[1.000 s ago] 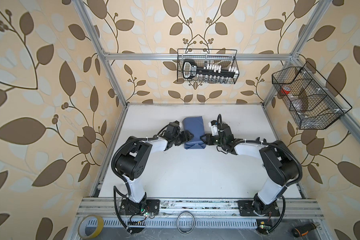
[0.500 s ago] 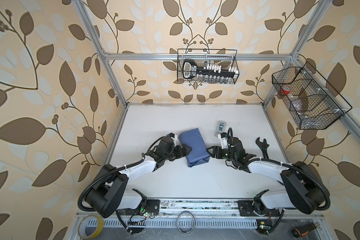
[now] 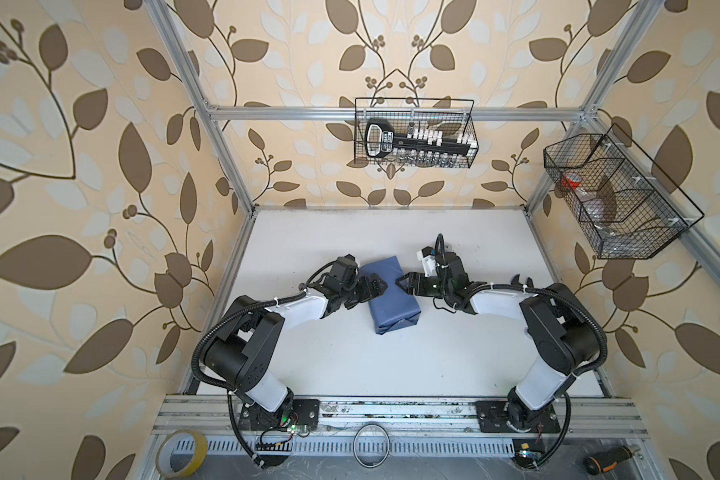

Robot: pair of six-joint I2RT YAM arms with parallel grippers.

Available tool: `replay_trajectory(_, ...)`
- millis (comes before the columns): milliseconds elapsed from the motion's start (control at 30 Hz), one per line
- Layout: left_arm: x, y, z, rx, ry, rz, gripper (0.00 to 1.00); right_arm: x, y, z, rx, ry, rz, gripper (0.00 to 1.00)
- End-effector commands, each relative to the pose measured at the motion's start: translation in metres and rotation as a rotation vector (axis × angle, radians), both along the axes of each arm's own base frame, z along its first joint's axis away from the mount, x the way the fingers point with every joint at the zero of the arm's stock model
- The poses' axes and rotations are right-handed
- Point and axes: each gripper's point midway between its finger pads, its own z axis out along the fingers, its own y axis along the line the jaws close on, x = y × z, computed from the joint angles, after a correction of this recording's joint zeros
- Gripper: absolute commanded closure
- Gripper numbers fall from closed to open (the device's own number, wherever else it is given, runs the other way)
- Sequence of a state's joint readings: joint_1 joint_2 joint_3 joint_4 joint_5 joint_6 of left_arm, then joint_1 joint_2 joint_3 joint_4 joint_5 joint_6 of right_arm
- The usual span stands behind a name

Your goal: Wrap the gift box in paper

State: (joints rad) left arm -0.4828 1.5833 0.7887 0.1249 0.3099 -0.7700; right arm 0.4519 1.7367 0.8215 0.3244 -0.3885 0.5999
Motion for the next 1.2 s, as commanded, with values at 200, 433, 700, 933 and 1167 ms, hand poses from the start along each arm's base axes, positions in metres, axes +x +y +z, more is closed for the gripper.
replay_trajectory(200, 0.027, -0.026, 0.047, -0.125, -0.08, -0.042, 0.08, 0.007, 0.018, 0.05, 0.176, -0.072, 0.032, 0.29)
replay_trajectory(433, 0.041, -0.035, 0.074, -0.162, -0.133, -0.045, 0.09, 0.011, 0.018, 0.079, 0.228, -0.137, 0.021, 0.32)
replay_trajectory(700, 0.051, -0.037, 0.118, -0.187, -0.242, -0.056, 0.08, 0.02, 0.011, 0.112, 0.249, -0.249, 0.0, 0.34)
replay_trajectory(933, 0.048, -0.039, 0.141, -0.225, -0.317, -0.085, 0.08, 0.016, 0.007, 0.111, 0.253, -0.303, -0.005, 0.37)
replay_trajectory(1167, 0.042, -0.04, 0.159, -0.256, -0.398, -0.119, 0.05, 0.012, 0.008, 0.111, 0.295, -0.34, 0.003, 0.39)
